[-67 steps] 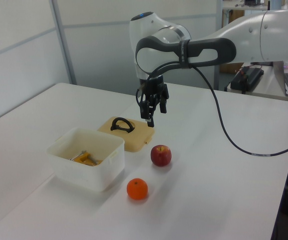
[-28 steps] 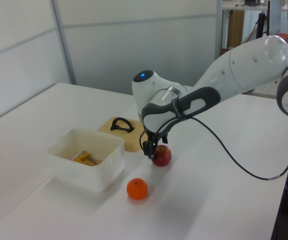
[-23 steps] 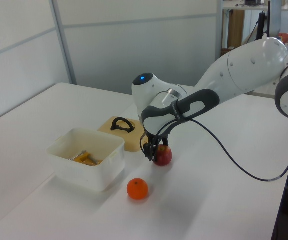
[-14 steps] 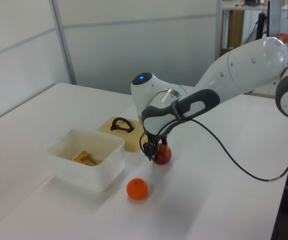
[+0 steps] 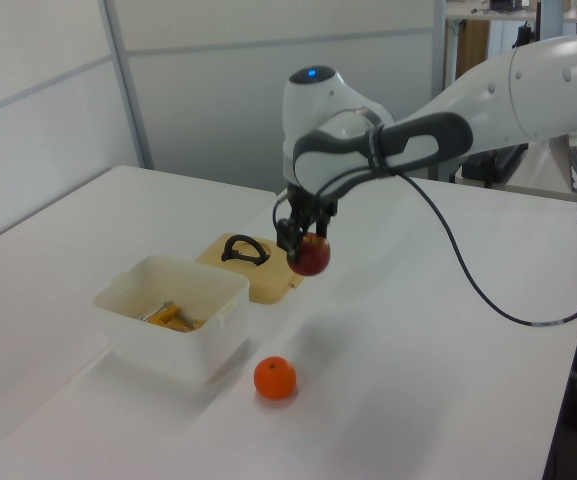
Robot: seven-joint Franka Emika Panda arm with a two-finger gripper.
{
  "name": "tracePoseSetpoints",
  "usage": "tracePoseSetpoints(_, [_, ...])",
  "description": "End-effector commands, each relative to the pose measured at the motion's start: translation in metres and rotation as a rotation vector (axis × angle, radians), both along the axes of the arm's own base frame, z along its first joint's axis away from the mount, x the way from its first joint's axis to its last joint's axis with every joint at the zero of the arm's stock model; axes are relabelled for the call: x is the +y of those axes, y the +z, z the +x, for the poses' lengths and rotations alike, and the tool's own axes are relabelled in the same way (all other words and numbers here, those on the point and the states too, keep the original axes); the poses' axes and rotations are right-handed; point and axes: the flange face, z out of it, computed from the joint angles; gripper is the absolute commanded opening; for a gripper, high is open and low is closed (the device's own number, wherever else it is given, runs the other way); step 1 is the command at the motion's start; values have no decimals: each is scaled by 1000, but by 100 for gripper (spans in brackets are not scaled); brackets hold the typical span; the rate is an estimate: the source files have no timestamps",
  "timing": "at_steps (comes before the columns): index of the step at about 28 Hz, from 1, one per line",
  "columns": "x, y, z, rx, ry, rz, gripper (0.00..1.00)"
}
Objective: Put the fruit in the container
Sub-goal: 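Carry the apple over the white container and release it inside, then move the open gripper out of the container down to the orange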
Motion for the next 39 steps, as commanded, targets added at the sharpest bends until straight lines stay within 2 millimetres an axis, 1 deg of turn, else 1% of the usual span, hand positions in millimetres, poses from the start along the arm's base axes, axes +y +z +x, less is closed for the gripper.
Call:
tracePoseSetpoints(1, [9, 35, 16, -80, -140, 65, 0])
tracePoseSetpoints(2, [16, 36, 22, -95, -191, 72, 0])
tracePoseSetpoints(6, [35, 43, 40, -181, -274, 88, 0])
tracePoseSetpoints(7, [53, 39, 46, -221, -295, 94, 0])
tracePoseSetpoints(8, [63, 37, 49, -240, -301, 94, 0])
tracePoseSetpoints(10, [80, 29, 54, -268, -320, 88, 0])
tracePoseSetpoints(11, [90, 18, 59, -285, -351, 76, 0])
tracePoseSetpoints(14, [104, 0, 65, -295, -392, 52, 0])
tracePoseSetpoints(15, [113, -7, 68, -299, -397, 47, 0])
tracePoseSetpoints(16, [129, -18, 74, -313, -406, 39, 0])
tracePoseSetpoints(19, [149, -31, 79, -323, -420, 28, 0])
tracePoseSetpoints(20, [151, -34, 79, -324, -427, 24, 8])
tracePoseSetpoints(21, [159, -37, 79, -326, -431, 18, 75])
tracePoseSetpoints(22, [162, -38, 78, -326, -432, 14, 100])
tracePoseSetpoints(25, [169, -37, 76, -325, -421, 7, 100])
tracePoseSetpoints(26, [169, -32, 75, -327, -420, 9, 100])
tracePoseSetpoints(27, [166, -21, 70, -317, -404, 5, 100])
tracePoseSetpoints(29, [161, -8, 62, -268, -359, -19, 100])
tracePoseSetpoints(30, [158, -5, 56, -229, -322, -38, 100])
tracePoseSetpoints(31, [154, 6, 46, -158, -254, -39, 100])
tracePoseSetpoints(35, [141, 36, 22, -20, -114, 29, 100])
tracePoseSetpoints(36, [136, 42, 8, 68, -11, 31, 100])
tracePoseSetpoints(39, [126, 42, -6, 167, 89, 20, 100])
